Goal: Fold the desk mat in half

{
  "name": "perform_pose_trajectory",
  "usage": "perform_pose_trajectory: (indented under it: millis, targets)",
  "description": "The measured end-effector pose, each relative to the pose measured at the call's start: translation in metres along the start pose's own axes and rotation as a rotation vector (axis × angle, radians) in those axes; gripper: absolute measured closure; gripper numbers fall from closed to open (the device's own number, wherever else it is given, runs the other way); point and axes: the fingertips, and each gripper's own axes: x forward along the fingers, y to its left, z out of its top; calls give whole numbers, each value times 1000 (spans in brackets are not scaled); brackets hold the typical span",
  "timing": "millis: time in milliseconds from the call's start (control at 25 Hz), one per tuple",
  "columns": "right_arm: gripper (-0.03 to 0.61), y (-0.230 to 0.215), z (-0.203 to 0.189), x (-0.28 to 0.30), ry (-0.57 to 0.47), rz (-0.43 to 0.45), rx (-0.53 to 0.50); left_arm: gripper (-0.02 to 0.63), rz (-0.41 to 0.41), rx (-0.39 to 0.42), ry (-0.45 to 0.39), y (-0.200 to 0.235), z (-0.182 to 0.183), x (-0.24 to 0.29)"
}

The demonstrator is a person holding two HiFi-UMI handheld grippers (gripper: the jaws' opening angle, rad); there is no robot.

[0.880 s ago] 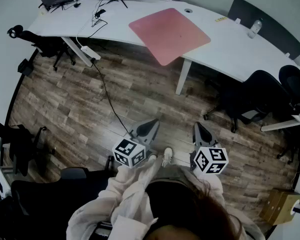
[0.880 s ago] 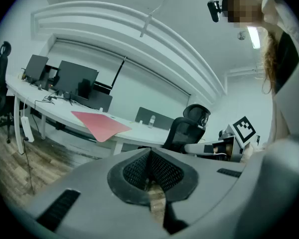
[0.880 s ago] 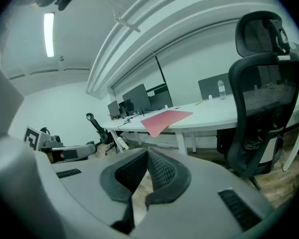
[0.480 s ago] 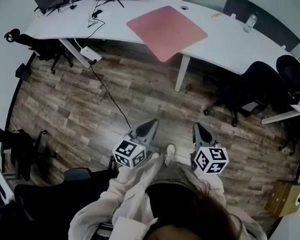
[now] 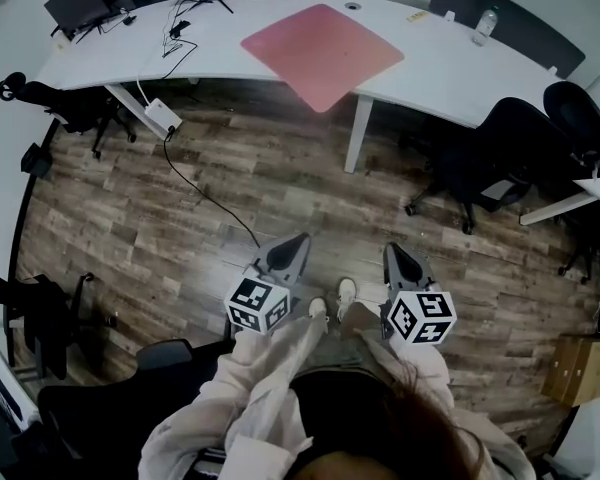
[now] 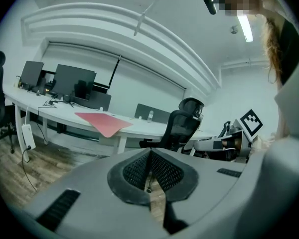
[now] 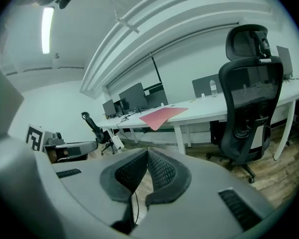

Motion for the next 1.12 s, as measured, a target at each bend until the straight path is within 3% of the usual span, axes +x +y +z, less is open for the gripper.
perform_pose_trajectory:
  millis: [320,560,1120]
  targets:
    - [560,11,-18,10,40,12,31,588,2,-14,23,13,-13,-9]
    - [558,6,-10,48,49,40,51,588,43,-24,28,47,-10,8]
    - [558,-61,63,197,95,83,72,588,100,-41,35,147,44,138]
